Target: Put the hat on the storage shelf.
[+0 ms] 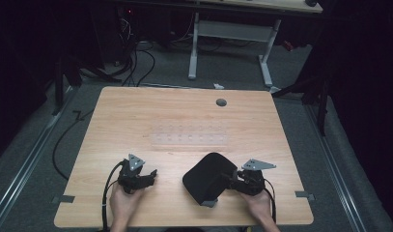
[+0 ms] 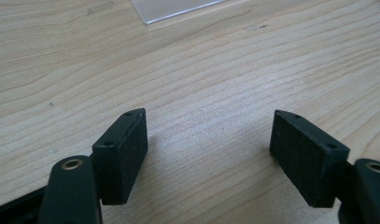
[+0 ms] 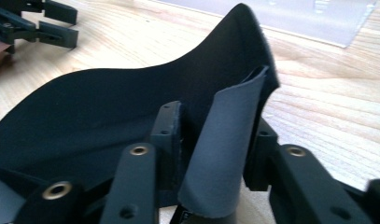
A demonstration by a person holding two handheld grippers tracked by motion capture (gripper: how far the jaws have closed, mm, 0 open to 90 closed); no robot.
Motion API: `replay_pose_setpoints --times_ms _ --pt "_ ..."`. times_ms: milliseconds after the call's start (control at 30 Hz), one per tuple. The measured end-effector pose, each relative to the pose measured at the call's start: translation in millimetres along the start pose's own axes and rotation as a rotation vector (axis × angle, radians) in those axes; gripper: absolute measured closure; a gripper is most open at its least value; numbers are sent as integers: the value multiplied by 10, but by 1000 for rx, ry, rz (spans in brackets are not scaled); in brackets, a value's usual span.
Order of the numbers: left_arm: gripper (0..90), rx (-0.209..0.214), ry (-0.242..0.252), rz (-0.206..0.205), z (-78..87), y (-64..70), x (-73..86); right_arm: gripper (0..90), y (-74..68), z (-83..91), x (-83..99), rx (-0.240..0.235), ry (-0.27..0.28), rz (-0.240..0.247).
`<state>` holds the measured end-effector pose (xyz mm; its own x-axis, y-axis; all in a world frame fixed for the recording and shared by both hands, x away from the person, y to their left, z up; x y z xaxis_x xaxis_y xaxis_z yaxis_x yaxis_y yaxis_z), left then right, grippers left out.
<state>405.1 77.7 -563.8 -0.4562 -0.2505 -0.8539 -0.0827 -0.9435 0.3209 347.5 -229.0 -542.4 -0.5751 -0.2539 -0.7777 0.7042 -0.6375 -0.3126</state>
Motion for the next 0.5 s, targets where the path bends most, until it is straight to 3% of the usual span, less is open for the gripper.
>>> replay_pose_setpoints --times_ms 500 --pt "281 1 0 1 0 1 0 830 -35 48 -10 -99 5 -6"
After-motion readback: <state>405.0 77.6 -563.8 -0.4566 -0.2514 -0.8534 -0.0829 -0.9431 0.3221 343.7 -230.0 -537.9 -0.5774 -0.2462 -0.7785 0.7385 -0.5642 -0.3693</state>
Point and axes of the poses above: each handheld gripper's, and its own axes: z roughly backward along the jaws, x roughly out of its underside, y roughly to its right, the point moved 5 cm from there along -z, roughly forward along the jaws, and after that the axes turned 11 degrees about -x, right-handed, at the moved point
